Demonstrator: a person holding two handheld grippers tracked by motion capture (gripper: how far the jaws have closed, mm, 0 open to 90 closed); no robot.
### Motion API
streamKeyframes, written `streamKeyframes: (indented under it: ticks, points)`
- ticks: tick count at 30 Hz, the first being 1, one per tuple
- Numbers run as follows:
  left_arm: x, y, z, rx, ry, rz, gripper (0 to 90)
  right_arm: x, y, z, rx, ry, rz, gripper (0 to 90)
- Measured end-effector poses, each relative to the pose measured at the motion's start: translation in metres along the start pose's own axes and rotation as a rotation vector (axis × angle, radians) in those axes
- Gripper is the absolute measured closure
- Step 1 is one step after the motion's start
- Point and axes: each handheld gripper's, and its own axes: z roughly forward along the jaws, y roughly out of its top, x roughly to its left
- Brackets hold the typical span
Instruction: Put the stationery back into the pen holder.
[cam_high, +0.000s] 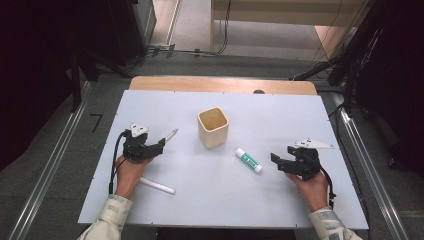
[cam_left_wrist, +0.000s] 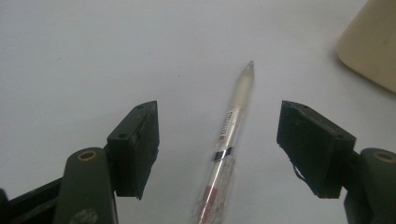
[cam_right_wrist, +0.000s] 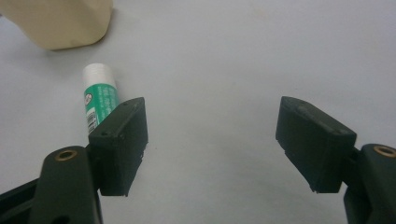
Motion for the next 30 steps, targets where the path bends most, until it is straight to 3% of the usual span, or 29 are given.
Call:
streamKeyframes:
  ticks: [13,30]
  points:
    - [-0.004,0.006,0.017,0.044,-0.030,0.017,40.5,-0.001,0.000,-0.001,-0.002,0.005,0.000,23.7]
    - [-0.002,0.009,0.024,0.090,-0.076,0.015,64.2,0.001,0.000,-0.001,0.002,0.015,0.002,23.8]
